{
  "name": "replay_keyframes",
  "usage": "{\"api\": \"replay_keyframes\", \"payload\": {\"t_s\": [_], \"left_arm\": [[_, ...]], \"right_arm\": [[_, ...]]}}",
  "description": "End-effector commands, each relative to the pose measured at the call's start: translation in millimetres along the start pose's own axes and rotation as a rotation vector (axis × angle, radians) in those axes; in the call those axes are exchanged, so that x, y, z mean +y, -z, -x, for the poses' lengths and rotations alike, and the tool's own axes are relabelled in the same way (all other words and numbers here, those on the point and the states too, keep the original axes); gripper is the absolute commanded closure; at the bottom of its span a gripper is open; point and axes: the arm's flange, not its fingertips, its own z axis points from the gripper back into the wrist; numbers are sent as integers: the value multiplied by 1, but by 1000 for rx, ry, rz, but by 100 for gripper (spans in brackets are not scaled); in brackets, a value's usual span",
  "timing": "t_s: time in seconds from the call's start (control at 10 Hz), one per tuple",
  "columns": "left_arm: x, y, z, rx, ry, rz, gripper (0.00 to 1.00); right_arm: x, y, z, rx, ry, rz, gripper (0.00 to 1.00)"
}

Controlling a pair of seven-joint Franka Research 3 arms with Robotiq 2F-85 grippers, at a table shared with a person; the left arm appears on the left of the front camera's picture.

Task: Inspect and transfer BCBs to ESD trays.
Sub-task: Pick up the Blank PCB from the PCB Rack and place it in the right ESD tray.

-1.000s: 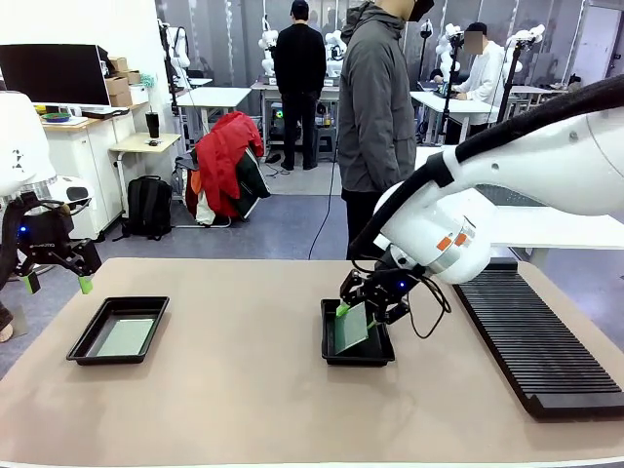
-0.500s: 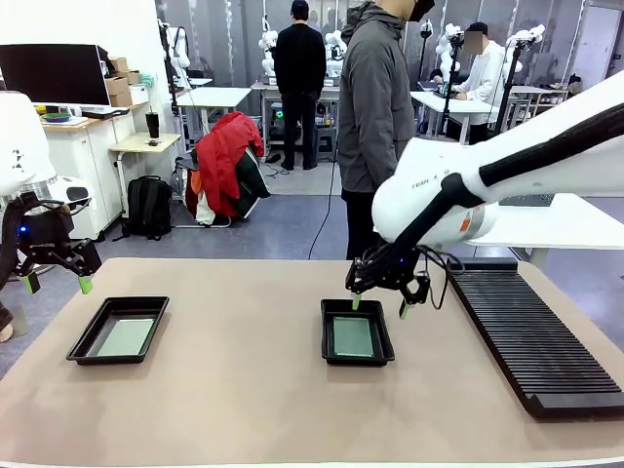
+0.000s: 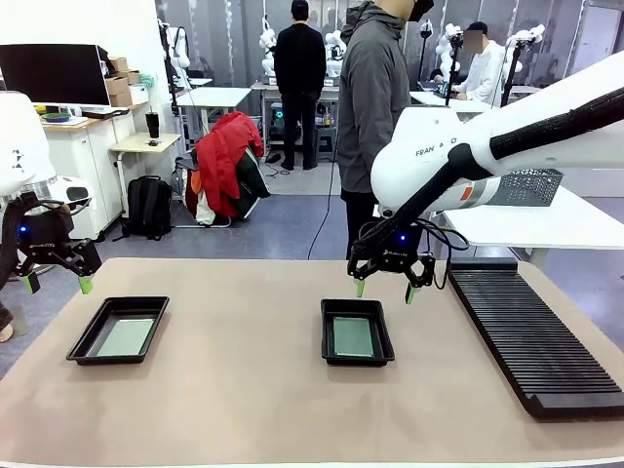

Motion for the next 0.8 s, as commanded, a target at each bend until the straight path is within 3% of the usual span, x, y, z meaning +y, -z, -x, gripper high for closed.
{"api": "replay_keyframes", "payload": {"t_s": [0.0, 0.7], "left_arm": [[1, 0, 0, -1, -2, -1, 0], [1, 0, 0, -1, -2, -1, 0]], "right_arm": [[1, 0, 1, 0, -3, 0, 0], [1, 0, 1, 0, -3, 0, 0]]}}
